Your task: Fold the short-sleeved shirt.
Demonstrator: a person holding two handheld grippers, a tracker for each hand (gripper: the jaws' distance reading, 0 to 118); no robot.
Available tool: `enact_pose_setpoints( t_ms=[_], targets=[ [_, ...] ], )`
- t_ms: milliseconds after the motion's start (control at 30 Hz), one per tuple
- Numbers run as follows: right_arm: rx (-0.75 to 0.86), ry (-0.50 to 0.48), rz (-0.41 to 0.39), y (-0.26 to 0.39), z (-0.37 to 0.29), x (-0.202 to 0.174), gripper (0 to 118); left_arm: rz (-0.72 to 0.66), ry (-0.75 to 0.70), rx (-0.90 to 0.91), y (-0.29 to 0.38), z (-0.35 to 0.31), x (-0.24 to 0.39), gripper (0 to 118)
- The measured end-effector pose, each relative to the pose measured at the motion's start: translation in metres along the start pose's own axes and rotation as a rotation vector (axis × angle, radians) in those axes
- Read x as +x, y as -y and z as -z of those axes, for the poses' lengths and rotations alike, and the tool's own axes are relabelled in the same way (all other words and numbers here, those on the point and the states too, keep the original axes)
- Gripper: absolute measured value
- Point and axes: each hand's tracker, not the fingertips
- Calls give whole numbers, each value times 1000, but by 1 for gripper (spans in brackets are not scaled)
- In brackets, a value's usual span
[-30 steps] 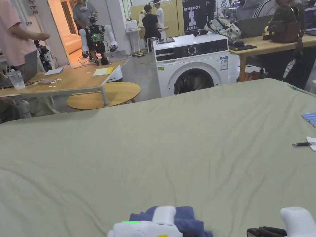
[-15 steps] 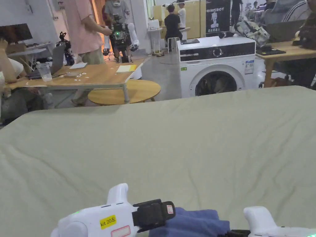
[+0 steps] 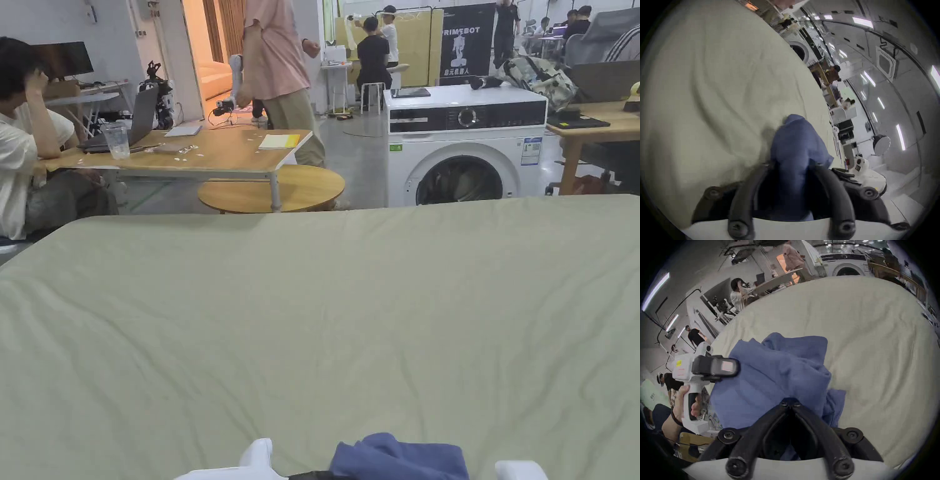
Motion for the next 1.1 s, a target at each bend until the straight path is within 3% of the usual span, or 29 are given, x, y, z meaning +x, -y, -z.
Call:
enact_pose_setpoints(
  t_ms=[67,133,267,367,467,600,733,800,867,967,1100],
  targets=[
    [14,11,-9,-2,-5,-9,0,-13,16,-4,2,-3,-2,22],
    [66,37,-100,-6,-14,-25,0,-30,44,19,1,-16,2,21],
    [170,-75,-143,-32,-17,-69,0,-89,133,147,-17,-72,0,20],
    [189,-114,-209,-60,3,-110,0,12,10,284,-46,-150,-17,20],
    [189,-194,-244,-82,32,-153,0,-15,-107,423,-73,-235,-51,20],
    [134,-304,-239,-104,80,-200,0,-47,-384,426,-113,-316,-92,20],
    [100,-327,-274,-117,112,-233,0,-120,-441,276,-141,-323,-125,20],
    [92,-325,-289,-119,114,-239,0,-124,-534,306,-153,-322,-142,44],
    [91,-329,-297,-119,109,-235,0,-69,-685,396,-154,-321,-130,47],
    [135,-263,-322,-119,90,-216,0,168,-783,465,-148,-317,-84,47],
    [234,-177,-288,-119,47,-176,0,427,-705,592,-122,-314,12,47]
  ],
)
